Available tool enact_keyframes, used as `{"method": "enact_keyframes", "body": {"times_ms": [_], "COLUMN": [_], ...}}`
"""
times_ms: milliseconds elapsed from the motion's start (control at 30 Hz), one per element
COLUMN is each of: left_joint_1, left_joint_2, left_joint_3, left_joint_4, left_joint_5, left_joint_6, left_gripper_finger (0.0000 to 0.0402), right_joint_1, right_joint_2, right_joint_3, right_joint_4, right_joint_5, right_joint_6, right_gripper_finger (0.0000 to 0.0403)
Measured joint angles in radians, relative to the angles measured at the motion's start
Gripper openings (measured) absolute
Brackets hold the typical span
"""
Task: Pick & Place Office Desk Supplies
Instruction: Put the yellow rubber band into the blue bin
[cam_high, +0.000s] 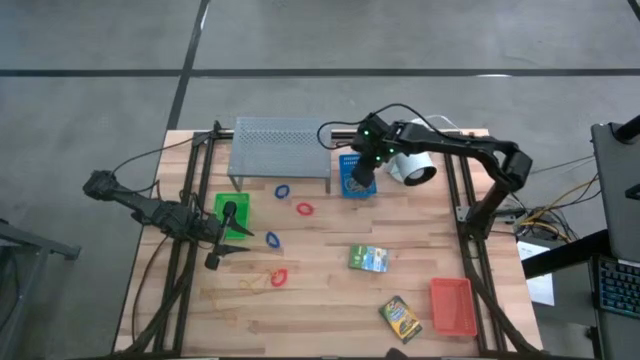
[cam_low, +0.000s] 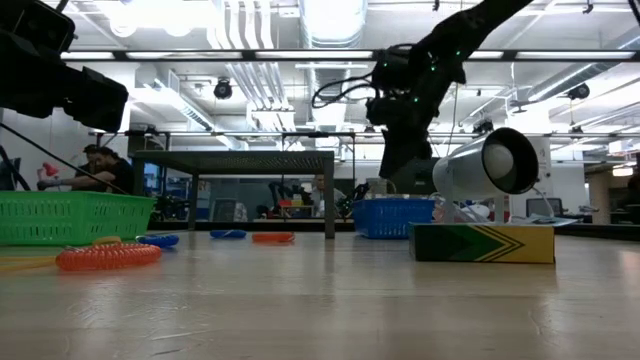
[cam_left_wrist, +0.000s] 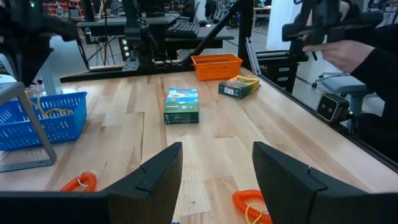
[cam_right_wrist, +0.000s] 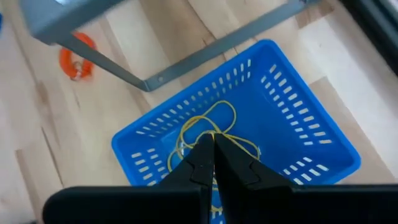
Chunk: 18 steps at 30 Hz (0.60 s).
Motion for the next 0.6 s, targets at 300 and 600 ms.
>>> {"method": "enact_keyframes", "body": {"times_ms": [300, 600], "left_joint_1": [0.0, 0.0], "left_joint_2": [0.0, 0.0], "left_joint_3": [0.0, 0.0], "left_joint_4": [0.0, 0.0], "left_joint_5": [0.0, 0.0], "left_joint_6": [0.0, 0.0], "left_gripper_finger": [0.02, 0.02], "right_joint_1": [-0.022, -0.029], "right_joint_2": [0.057, 0.112], "right_joint_3": [0.0, -0.002], "right_joint_4": [0.005, 0.004], "right_joint_5": [0.011, 0.014], "right_joint_6": [0.001, 0.027], "right_gripper_finger": [0.0008, 0.0008]}}
